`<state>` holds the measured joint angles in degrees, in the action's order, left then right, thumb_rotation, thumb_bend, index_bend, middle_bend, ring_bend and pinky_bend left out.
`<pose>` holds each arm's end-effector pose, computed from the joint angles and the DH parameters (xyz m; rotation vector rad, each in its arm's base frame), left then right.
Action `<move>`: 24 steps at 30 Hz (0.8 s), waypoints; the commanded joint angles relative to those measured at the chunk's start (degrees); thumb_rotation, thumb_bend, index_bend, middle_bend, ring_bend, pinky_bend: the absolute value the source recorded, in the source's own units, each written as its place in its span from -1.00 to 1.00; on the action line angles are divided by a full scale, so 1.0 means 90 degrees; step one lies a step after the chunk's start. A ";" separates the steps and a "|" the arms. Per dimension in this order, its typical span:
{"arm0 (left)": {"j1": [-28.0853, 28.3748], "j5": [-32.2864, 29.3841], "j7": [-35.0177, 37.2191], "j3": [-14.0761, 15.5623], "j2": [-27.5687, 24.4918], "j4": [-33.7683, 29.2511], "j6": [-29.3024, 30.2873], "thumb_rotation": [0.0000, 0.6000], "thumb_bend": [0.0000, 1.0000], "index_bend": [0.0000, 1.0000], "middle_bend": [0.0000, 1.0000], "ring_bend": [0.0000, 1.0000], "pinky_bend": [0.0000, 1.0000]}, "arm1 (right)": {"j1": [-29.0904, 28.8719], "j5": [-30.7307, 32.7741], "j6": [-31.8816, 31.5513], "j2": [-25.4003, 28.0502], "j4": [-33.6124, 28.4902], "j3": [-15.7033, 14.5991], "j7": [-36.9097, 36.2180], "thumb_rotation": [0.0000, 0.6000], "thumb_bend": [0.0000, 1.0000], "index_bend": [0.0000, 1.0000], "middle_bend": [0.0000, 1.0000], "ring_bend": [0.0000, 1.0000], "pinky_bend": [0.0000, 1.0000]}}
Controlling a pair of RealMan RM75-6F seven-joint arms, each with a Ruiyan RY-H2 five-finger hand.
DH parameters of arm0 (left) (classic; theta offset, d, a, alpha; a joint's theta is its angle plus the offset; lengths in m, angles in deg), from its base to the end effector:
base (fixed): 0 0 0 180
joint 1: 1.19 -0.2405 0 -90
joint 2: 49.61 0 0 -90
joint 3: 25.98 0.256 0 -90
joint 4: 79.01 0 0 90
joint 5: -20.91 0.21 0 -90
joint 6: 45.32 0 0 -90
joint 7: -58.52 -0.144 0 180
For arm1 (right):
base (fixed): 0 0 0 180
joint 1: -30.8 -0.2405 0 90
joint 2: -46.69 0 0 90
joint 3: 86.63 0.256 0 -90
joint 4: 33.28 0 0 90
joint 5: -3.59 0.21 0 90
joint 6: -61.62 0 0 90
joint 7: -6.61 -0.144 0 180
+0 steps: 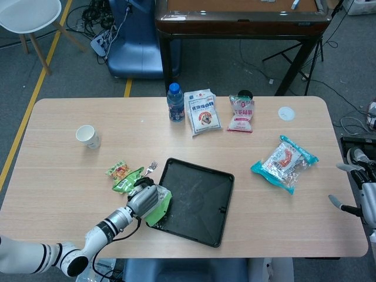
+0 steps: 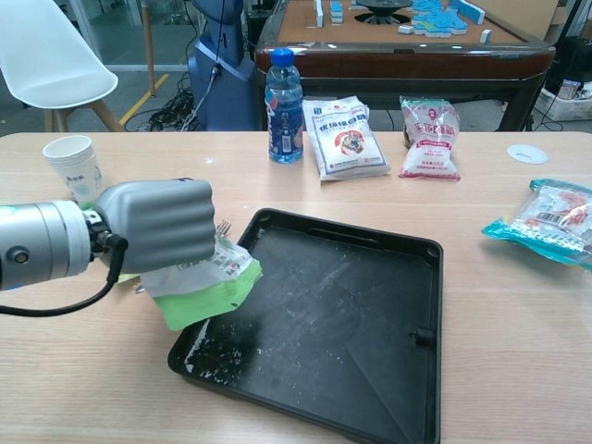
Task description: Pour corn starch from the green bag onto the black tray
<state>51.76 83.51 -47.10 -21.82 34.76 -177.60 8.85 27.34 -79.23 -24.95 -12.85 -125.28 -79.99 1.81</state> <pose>-0.1119 0.2838 -0.0378 -2.1459 0.7875 -0.0995 -0.3209 -0.1867 0.2021 1.2701 -0.8625 0.9307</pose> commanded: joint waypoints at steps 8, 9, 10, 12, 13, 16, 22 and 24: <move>0.0250 -0.1149 -0.1841 0.0594 0.0814 -0.0058 0.1068 1.00 -0.15 -0.16 0.13 0.13 0.58 | 0.0042 0.0011 -0.0043 -0.0041 0.0102 0.0003 -0.0118 1.00 -0.81 -0.44 -0.38 -0.69 -0.64; 0.0265 -0.1187 -0.1891 0.0619 0.0855 -0.0043 0.1124 1.00 -0.15 -0.16 0.13 0.13 0.58 | 0.0047 0.0013 -0.0047 -0.0044 0.0112 0.0003 -0.0127 1.00 -0.81 -0.44 -0.38 -0.69 -0.64; 0.0280 -0.1228 -0.1937 0.0647 0.0893 -0.0026 0.1171 1.00 -0.15 -0.16 0.13 0.13 0.58 | 0.0050 0.0015 -0.0047 -0.0047 0.0121 0.0001 -0.0137 1.00 -0.81 -0.44 -0.38 -0.69 -0.64; 0.0311 -0.1310 -0.2007 0.0709 0.0963 -0.0005 0.1265 1.00 -0.15 -0.16 0.13 0.13 0.59 | 0.0061 0.0015 -0.0056 -0.0052 0.0138 0.0000 -0.0165 1.00 -0.81 -0.44 -0.38 -0.69 -0.64; 0.0329 -0.1340 -0.2049 0.0743 0.0989 0.0009 0.1298 1.00 -0.15 -0.16 0.13 0.13 0.59 | 0.0065 0.0017 -0.0059 -0.0055 0.0147 0.0001 -0.0170 1.00 -0.81 -0.44 -0.38 -0.69 -0.64; 0.0371 -0.1439 -0.2098 0.0808 0.1057 0.0026 0.1418 1.00 -0.15 -0.16 0.13 0.13 0.60 | 0.0075 0.0015 -0.0072 -0.0066 0.0171 0.0002 -0.0199 1.00 -0.81 -0.44 -0.38 -0.69 -0.64; 0.0395 -0.1619 -0.2124 0.1000 0.1189 0.0104 0.1604 1.00 -0.15 -0.15 0.13 0.13 0.60 | 0.0104 0.0012 -0.0104 -0.0088 0.0221 0.0001 -0.0249 1.00 -0.81 -0.44 -0.37 -0.69 -0.64; 0.0417 -0.1610 -0.2092 0.0998 0.1198 0.0082 0.1682 1.00 -0.15 -0.15 0.13 0.13 0.60 | 0.0111 0.0017 -0.0102 -0.0087 0.0230 0.0000 -0.0258 1.00 -0.81 -0.44 -0.37 -0.69 -0.64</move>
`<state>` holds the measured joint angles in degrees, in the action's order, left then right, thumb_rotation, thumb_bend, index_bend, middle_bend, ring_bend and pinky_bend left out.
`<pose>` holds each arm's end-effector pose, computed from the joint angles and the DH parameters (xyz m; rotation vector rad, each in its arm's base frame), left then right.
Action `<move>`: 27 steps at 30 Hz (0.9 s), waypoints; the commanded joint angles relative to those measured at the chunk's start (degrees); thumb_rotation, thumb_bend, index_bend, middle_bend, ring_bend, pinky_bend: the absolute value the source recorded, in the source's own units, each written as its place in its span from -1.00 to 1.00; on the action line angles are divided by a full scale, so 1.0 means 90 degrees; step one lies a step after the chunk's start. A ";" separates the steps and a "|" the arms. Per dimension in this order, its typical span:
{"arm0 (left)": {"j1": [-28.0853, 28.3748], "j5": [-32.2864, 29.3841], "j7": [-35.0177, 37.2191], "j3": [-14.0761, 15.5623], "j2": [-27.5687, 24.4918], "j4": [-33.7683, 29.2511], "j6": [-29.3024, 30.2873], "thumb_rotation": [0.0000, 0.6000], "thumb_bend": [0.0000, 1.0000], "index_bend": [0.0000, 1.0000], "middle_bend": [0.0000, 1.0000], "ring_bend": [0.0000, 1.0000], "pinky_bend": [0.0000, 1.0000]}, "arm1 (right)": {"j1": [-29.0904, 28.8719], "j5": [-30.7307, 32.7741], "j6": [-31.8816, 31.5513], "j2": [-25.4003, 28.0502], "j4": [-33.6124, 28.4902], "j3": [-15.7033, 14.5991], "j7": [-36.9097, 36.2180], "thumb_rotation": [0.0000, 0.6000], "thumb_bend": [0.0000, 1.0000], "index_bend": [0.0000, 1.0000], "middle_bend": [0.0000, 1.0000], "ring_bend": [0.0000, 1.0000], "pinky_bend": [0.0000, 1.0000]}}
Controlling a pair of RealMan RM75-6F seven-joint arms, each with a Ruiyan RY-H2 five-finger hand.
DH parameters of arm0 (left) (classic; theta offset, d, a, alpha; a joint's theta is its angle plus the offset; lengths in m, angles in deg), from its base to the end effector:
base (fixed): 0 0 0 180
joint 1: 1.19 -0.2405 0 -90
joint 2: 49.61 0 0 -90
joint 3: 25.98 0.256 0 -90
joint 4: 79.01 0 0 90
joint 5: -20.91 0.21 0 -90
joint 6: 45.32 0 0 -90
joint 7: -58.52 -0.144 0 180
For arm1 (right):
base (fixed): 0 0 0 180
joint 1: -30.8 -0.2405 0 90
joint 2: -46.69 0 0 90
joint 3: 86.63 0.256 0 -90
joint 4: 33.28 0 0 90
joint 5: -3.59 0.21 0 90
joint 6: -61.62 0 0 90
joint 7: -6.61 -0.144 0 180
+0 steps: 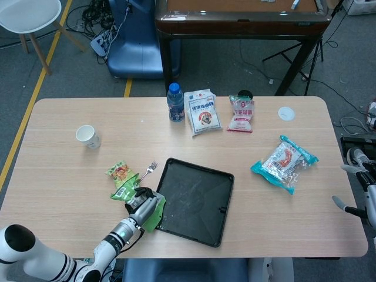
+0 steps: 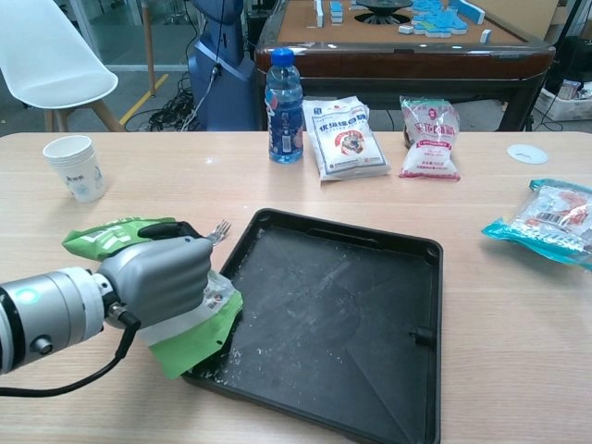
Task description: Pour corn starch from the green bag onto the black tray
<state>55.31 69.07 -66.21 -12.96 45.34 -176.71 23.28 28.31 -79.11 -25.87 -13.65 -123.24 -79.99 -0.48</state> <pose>-0.1264 0.2563 -0.0728 -2.0652 0.9342 0.1779 -0.3291 -0.1812 0.2039 1.2416 -0.8709 0.9412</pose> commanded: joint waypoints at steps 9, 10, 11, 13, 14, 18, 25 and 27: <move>0.0205 -0.0047 0.0063 -0.0045 -0.0060 -0.0213 0.0378 1.00 -0.15 -0.15 0.13 0.13 0.60 | 0.0039 -0.0009 -0.0043 -0.0004 0.0024 0.0000 -0.0036 1.00 -0.81 -0.44 -0.37 -0.69 -0.64; 0.0213 -0.0070 0.0049 0.0002 -0.0027 -0.0188 0.0367 1.00 -0.15 -0.15 0.13 0.13 0.60 | 0.0041 -0.0005 -0.0036 -0.0014 0.0032 -0.0002 -0.0043 1.00 -0.81 -0.44 -0.37 -0.69 -0.64; 0.0214 -0.0095 0.0052 0.0040 0.0009 -0.0154 0.0346 1.00 -0.15 -0.15 0.13 0.13 0.60 | 0.0041 -0.0001 -0.0029 -0.0021 0.0038 -0.0005 -0.0049 1.00 -0.81 -0.44 -0.37 -0.69 -0.64; 0.0207 -0.0174 0.0059 0.0127 0.0117 -0.0015 0.0285 1.00 -0.15 -0.15 0.13 0.13 0.60 | 0.0043 0.0002 -0.0017 -0.0029 0.0050 -0.0009 -0.0060 1.00 -0.81 -0.44 -0.37 -0.69 -0.64; 0.0197 -0.0218 0.0056 0.0158 0.0166 0.0052 0.0276 1.00 -0.15 -0.15 0.13 0.13 0.60 | 0.0046 0.0003 -0.0018 -0.0031 0.0055 -0.0009 -0.0061 1.00 -0.81 -0.44 -0.37 -0.69 -0.64; 0.0168 -0.0346 0.0076 0.0257 0.0290 0.0186 0.0300 1.00 -0.15 -0.15 0.13 0.13 0.60 | 0.0062 0.0009 -0.0035 -0.0022 0.0065 -0.0003 -0.0070 1.00 -0.81 -0.44 -0.37 -0.69 -0.64; 0.0288 -0.0374 0.0095 0.0179 0.0171 -0.0028 0.0547 1.00 -0.15 -0.14 0.13 0.14 0.60 | 0.0059 -0.0011 -0.0039 -0.0040 0.0091 0.0005 -0.0098 1.00 -0.81 -0.44 -0.37 -0.69 -0.64; 0.0334 -0.0346 0.0107 0.0164 0.0114 -0.0138 0.0589 1.00 -0.15 -0.14 0.13 0.14 0.60 | 0.0057 -0.0014 -0.0032 -0.0045 0.0096 0.0004 -0.0103 1.00 -0.81 -0.44 -0.37 -0.69 -0.64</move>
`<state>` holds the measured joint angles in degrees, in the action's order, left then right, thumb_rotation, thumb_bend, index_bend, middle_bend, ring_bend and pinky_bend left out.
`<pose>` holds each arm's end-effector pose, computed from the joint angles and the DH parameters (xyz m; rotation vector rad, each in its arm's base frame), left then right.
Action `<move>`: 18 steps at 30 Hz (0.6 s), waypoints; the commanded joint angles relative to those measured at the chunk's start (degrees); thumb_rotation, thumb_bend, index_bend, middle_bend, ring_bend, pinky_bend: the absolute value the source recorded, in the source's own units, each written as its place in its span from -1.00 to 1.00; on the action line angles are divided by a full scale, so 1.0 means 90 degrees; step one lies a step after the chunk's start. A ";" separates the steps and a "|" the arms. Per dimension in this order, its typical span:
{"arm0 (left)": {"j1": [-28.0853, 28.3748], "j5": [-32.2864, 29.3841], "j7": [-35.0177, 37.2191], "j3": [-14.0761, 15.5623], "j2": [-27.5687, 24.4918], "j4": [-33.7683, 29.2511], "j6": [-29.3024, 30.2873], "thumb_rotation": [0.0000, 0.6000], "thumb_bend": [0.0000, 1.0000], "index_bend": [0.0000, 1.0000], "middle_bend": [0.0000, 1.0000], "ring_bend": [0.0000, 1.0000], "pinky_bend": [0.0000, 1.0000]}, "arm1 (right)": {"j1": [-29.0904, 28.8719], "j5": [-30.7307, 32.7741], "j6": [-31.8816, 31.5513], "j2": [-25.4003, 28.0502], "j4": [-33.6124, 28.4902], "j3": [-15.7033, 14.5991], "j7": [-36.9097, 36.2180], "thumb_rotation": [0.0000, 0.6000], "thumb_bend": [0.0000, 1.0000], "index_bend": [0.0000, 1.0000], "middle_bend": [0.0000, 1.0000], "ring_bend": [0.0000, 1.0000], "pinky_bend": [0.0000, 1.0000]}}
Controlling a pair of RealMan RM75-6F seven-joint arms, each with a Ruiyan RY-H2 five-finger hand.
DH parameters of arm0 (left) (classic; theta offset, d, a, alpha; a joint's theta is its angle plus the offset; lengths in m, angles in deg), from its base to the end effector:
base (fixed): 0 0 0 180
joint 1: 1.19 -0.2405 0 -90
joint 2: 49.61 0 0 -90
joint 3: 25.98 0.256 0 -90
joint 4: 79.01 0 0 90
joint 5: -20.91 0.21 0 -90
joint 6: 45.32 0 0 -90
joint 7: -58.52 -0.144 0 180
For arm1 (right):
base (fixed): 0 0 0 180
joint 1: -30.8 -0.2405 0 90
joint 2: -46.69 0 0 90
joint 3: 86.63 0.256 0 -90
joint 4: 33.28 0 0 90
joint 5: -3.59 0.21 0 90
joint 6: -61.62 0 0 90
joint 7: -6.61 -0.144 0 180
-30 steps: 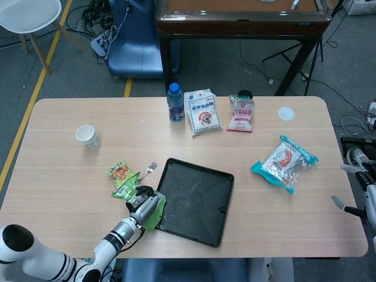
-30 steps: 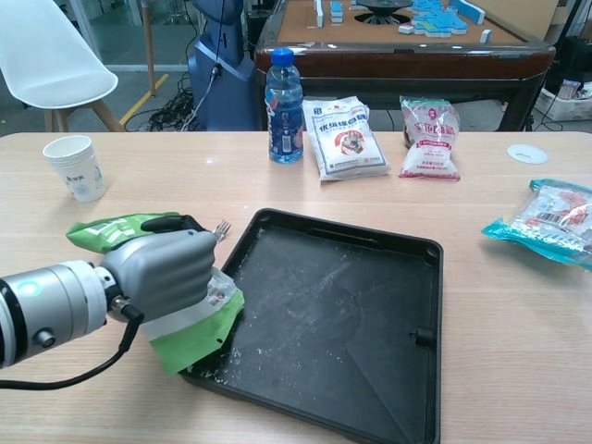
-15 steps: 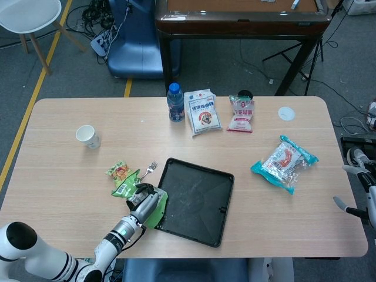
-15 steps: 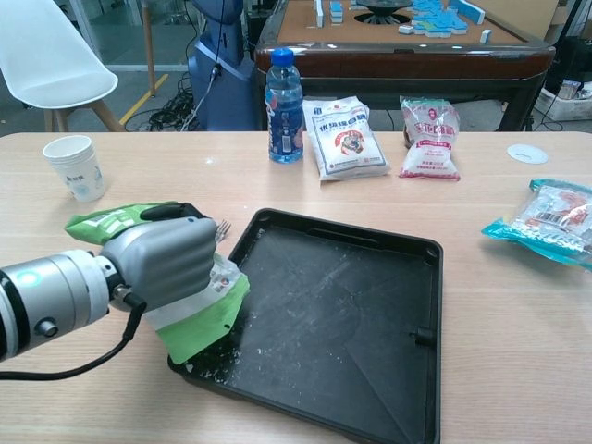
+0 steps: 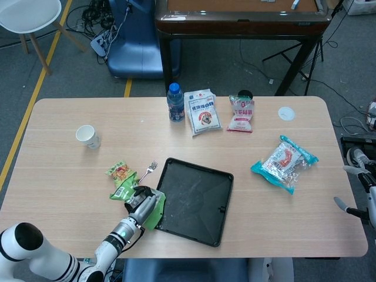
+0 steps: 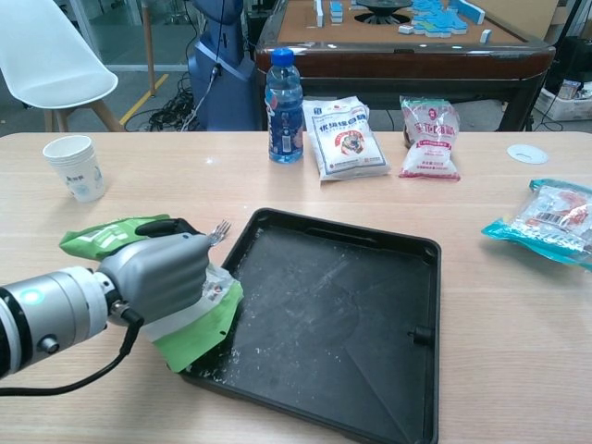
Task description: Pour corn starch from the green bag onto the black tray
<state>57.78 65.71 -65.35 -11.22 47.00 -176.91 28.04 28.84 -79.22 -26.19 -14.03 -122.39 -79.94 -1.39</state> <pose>-0.1232 0.2576 -0.0727 -2.0389 0.9016 0.2005 -0.3324 -0.1783 0.2042 1.2314 -0.8749 0.9450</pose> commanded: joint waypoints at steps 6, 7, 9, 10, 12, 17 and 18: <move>0.0165 0.0046 0.0206 -0.0108 -0.0207 -0.0348 0.0101 1.00 -0.15 -0.14 0.13 0.14 0.60 | 0.0020 -0.0002 -0.0028 -0.0003 0.0027 0.0005 -0.0023 1.00 -0.81 -0.44 -0.37 -0.69 -0.64; 0.0175 0.0056 0.0235 -0.0111 -0.0222 -0.0350 0.0121 1.00 -0.15 -0.14 0.13 0.14 0.60 | 0.0029 0.0004 -0.0036 0.0001 0.0029 0.0006 -0.0023 1.00 -0.81 -0.44 -0.37 -0.69 -0.64; 0.0188 0.0020 0.0226 -0.0097 -0.0215 -0.0330 0.0137 1.00 -0.15 -0.14 0.13 0.14 0.60 | 0.0037 0.0009 -0.0042 0.0003 0.0027 0.0007 -0.0030 1.00 -0.81 -0.44 -0.37 -0.69 -0.64; 0.0194 -0.0013 0.0217 -0.0085 -0.0195 -0.0308 0.0125 1.00 -0.15 -0.14 0.13 0.14 0.60 | 0.0041 0.0009 -0.0043 0.0003 0.0027 0.0005 -0.0036 1.00 -0.81 -0.44 -0.37 -0.69 -0.64; 0.0199 -0.0123 0.0225 -0.0052 -0.0104 -0.0214 0.0043 1.00 -0.15 -0.14 0.13 0.14 0.60 | 0.0046 0.0011 -0.0038 -0.0007 0.0036 -0.0001 -0.0041 1.00 -0.81 -0.44 -0.37 -0.69 -0.64; 0.0157 -0.0394 0.0199 0.0052 0.0231 0.0223 -0.0078 1.00 -0.15 -0.14 0.13 0.14 0.60 | 0.0056 0.0022 -0.0028 -0.0010 0.0048 -0.0004 -0.0049 1.00 -0.81 -0.44 -0.37 -0.69 -0.64; 0.0148 -0.0440 0.0196 0.0073 0.0270 0.0273 -0.0090 1.00 -0.15 -0.14 0.13 0.14 0.60 | 0.0060 0.0024 -0.0033 -0.0007 0.0049 -0.0001 -0.0053 1.00 -0.81 -0.44 -0.37 -0.69 -0.64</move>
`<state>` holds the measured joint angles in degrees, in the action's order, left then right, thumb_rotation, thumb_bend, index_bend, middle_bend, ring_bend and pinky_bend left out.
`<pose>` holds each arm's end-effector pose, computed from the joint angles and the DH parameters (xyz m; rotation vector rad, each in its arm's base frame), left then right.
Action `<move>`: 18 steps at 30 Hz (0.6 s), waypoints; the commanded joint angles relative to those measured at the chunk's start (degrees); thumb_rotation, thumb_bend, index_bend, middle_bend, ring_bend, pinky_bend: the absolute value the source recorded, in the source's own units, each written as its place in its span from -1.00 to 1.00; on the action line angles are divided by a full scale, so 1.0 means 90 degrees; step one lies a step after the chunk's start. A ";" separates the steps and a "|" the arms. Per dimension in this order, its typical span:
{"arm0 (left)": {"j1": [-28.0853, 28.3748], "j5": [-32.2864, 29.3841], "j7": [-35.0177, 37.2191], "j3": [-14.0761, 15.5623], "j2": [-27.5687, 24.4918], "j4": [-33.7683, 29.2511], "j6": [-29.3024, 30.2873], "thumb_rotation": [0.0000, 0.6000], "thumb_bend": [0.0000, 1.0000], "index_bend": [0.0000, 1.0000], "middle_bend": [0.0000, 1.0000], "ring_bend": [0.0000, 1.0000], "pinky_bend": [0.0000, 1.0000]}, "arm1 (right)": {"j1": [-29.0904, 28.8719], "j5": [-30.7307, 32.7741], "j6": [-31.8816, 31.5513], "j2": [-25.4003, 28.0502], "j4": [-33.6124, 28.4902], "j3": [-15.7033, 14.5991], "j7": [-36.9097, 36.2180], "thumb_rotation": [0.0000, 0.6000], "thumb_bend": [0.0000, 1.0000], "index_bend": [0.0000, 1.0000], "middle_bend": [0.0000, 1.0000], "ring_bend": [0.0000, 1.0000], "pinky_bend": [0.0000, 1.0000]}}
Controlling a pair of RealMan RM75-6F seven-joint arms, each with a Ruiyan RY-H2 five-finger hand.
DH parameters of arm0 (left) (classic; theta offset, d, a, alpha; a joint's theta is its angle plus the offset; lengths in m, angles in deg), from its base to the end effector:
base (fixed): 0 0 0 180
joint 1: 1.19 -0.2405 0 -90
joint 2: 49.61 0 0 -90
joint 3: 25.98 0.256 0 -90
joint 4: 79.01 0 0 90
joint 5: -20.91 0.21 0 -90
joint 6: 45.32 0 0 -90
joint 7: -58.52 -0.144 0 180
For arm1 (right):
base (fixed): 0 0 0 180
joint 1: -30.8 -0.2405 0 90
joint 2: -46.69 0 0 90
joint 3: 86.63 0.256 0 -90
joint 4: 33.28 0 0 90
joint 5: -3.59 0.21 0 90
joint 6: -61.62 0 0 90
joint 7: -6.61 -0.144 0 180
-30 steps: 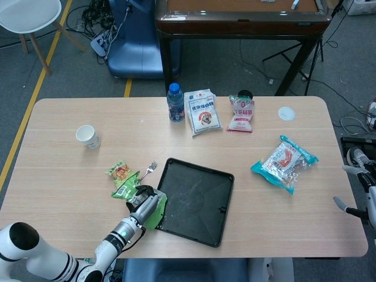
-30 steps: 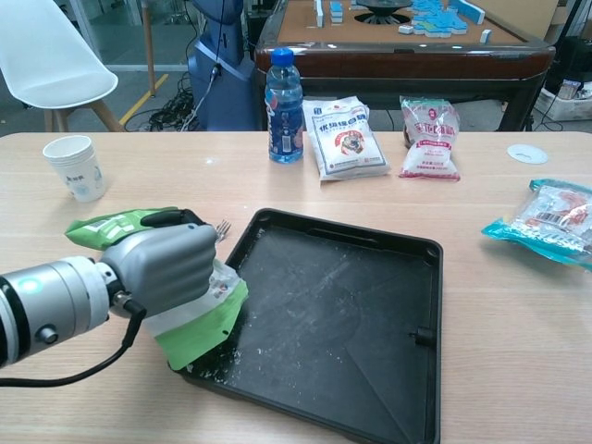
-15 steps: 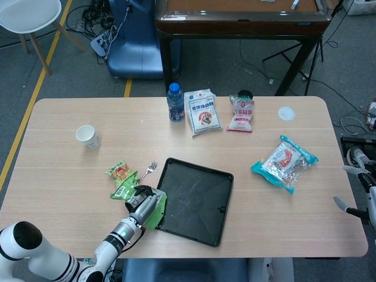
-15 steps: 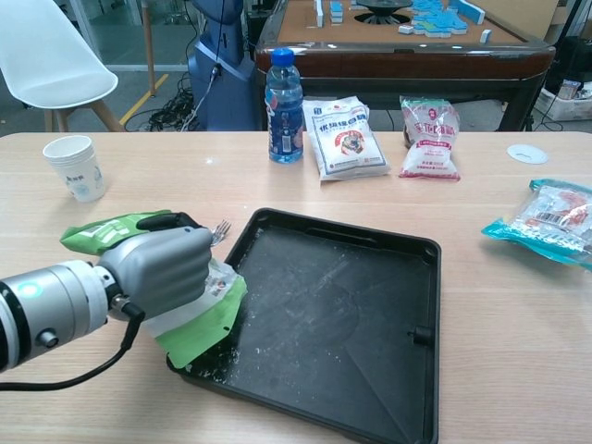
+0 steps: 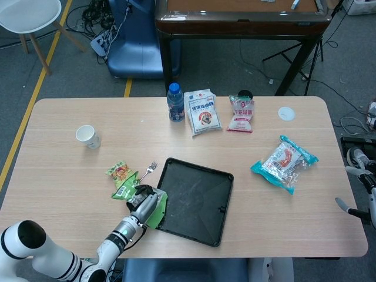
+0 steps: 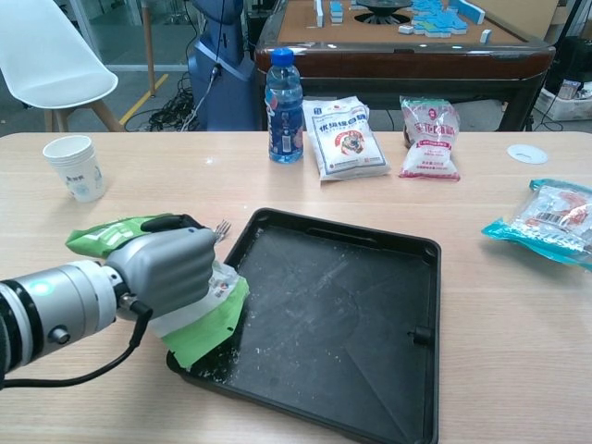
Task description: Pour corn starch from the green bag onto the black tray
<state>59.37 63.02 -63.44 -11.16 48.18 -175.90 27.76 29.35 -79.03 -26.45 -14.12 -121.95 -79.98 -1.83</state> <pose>-0.1216 0.2605 -0.0785 -2.0623 0.8658 0.2036 -0.3354 -0.1751 0.2053 1.2205 -0.8780 0.9403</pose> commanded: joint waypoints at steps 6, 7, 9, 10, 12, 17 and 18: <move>-0.0005 -0.0236 0.0069 0.0051 0.0095 0.0083 0.0076 1.00 -0.15 -0.14 0.13 0.14 0.60 | 0.0010 0.0015 -0.0005 0.0008 0.0014 0.0014 -0.0017 1.00 -0.81 -0.44 -0.37 -0.69 -0.64; 0.0013 -0.0209 0.0094 0.0040 0.0058 0.0027 0.0102 1.00 -0.15 -0.14 0.13 0.14 0.60 | 0.0007 0.0014 -0.0002 0.0004 0.0018 0.0016 -0.0015 1.00 -0.81 -0.44 -0.37 -0.69 -0.64; 0.0048 -0.0168 0.0206 -0.0002 -0.0044 -0.0126 0.0129 1.00 -0.15 -0.14 0.13 0.14 0.60 | -0.0002 0.0013 0.0012 -0.0005 0.0022 0.0019 -0.0011 1.00 -0.81 -0.44 -0.37 -0.69 -0.64; 0.0067 -0.0166 0.0282 -0.0030 -0.0103 -0.0212 0.0122 1.00 -0.15 -0.14 0.13 0.14 0.60 | -0.0008 0.0011 0.0017 -0.0008 0.0018 0.0021 -0.0004 1.00 -0.81 -0.44 -0.36 -0.69 -0.64; 0.0073 -0.0214 0.0467 -0.0107 -0.0189 -0.0345 0.0097 1.00 -0.15 -0.14 0.13 0.14 0.60 | -0.0014 0.0003 0.0017 -0.0009 0.0013 0.0024 0.0007 1.00 -0.81 -0.44 -0.36 -0.69 -0.64; 0.0041 -0.0123 0.1296 -0.0329 -0.0463 -0.0580 -0.0031 1.00 -0.15 -0.14 0.13 0.14 0.60 | 0.0006 0.0017 -0.0009 0.0004 -0.0004 0.0032 0.0022 1.00 -0.81 -0.44 -0.36 -0.69 -0.64; 0.0030 -0.0073 0.1459 -0.0361 -0.0513 -0.0595 -0.0051 1.00 -0.15 -0.14 0.13 0.14 0.60 | 0.0009 0.0024 -0.0010 0.0006 -0.0006 0.0035 0.0024 1.00 -0.81 -0.44 -0.36 -0.69 -0.64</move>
<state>59.85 61.65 -53.71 -13.22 45.01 -180.19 27.92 29.42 -78.81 -26.54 -14.06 -122.00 -79.67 -1.63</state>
